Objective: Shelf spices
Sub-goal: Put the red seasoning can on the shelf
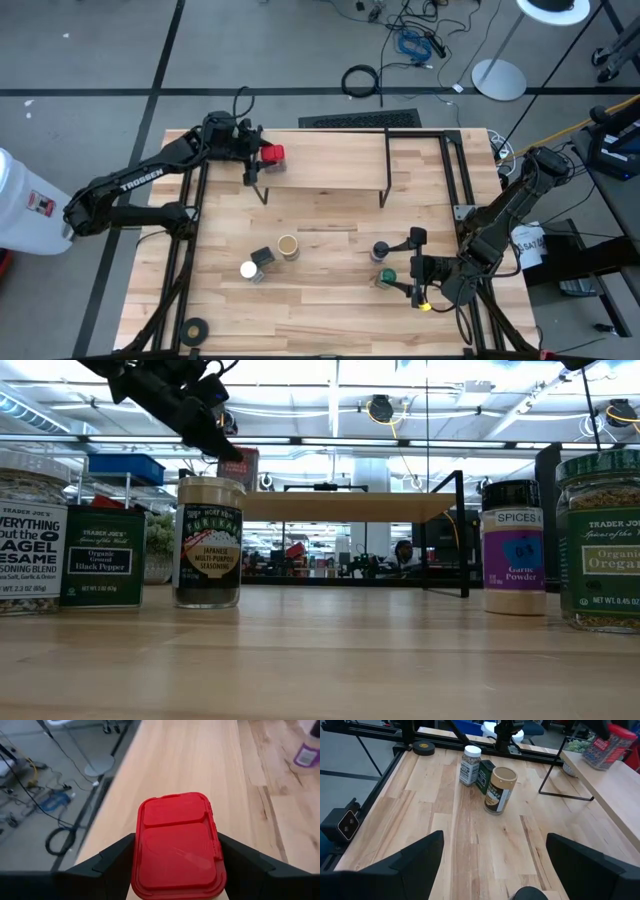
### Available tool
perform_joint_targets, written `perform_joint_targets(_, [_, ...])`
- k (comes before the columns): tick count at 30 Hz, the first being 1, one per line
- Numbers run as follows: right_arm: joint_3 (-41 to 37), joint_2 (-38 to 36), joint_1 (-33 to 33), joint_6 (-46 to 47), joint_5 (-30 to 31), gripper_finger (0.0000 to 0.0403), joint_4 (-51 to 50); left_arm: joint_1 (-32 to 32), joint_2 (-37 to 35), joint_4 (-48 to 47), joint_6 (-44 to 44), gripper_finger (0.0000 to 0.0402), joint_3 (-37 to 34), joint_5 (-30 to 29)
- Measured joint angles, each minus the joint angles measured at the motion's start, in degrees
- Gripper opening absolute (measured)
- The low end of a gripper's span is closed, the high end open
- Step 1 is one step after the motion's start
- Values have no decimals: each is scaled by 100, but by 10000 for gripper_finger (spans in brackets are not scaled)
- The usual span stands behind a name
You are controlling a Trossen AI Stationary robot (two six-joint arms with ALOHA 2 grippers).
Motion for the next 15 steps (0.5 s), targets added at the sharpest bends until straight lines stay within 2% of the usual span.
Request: perform_joint_targets(15, [0,0,-2,2,2,341,11,-179,-2,-30,244,256,2,4])
